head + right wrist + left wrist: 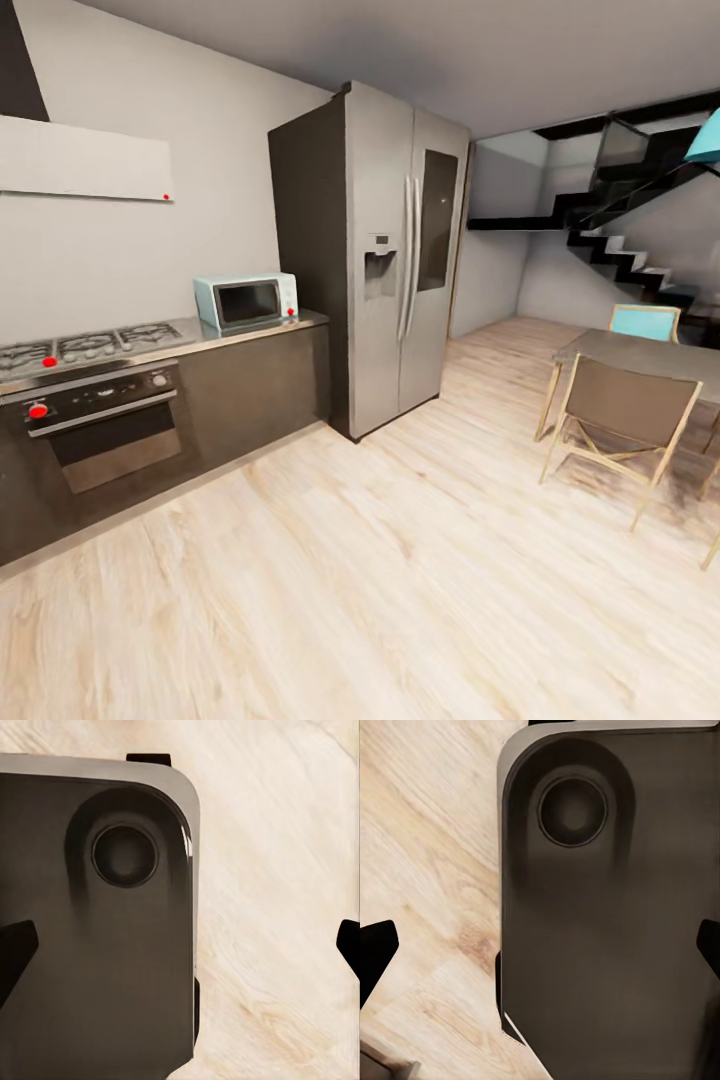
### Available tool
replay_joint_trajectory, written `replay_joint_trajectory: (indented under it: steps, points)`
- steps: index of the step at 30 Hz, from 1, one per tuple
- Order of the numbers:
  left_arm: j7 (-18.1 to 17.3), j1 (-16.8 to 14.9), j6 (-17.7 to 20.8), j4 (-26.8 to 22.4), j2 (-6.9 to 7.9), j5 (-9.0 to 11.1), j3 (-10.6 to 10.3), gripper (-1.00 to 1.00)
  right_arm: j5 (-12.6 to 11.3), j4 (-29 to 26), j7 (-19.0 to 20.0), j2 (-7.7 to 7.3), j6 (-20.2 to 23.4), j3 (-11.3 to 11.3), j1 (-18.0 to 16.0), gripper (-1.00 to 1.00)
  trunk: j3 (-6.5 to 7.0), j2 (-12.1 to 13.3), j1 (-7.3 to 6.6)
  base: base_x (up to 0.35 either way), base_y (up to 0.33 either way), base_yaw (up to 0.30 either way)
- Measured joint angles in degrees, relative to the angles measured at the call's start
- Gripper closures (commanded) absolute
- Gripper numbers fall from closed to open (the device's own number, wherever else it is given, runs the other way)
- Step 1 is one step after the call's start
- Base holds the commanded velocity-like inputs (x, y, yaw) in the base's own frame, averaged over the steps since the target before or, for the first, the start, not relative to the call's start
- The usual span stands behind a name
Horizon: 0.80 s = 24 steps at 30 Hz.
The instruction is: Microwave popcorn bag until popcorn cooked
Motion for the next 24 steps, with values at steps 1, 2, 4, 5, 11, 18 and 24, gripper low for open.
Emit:
replay_joint_trajectory:
  steps: [1,2,4,5,11,18,24]
  points:
    - [0.0,0.0,0.0,0.0,-0.01,0.0,0.0,-1.0,0.0,0.0,0.0,0.0,0.0,0.0,0.0,-1.0,0.0,0.0,0.0,0.34,0.0,0.237]
    - [0.0,0.0,0.0,0.0,-0.02,0.0,0.0,-1.0,0.0,0.0,0.0,0.0,0.0,0.0,0.0,-1.0,0.0,0.0,0.0,0.34,0.0,0.242]
    - [0.0,0.0,0.0,0.0,0.0,0.0,0.0,-1.0,0.0,0.0,0.0,0.0,0.0,0.0,0.0,-1.0,0.0,0.0,0.0,0.34,0.0,0.246]
    - [0.0,0.0,0.1,0.0,0.0,0.0,0.0,-1.0,0.0,0.0,0.0,0.0,0.0,0.0,0.0,-1.0,0.0,0.0,0.0,0.34,0.0,0.249]
    - [0.0,0.0,0.1,0.0,0.0,0.0,0.0,-1.0,0.0,0.0,0.0,0.0,0.0,0.0,0.0,-1.0,0.0,0.0,0.0,0.341,-0.006,0.211]
    - [0.0,0.0,0.1,0.0,-0.02,0.0,0.0,-1.0,0.0,0.0,0.0,0.0,0.0,0.0,0.0,-1.0,0.0,0.0,0.0,0.341,-0.068,0.054]
    - [2.7,0.0,0.1,0.1,-0.01,0.0,0.0,-1.0,0.0,0.0,0.0,0.0,0.0,0.0,0.0,-1.0,0.0,0.0,0.0,0.336,-0.136,0.22]
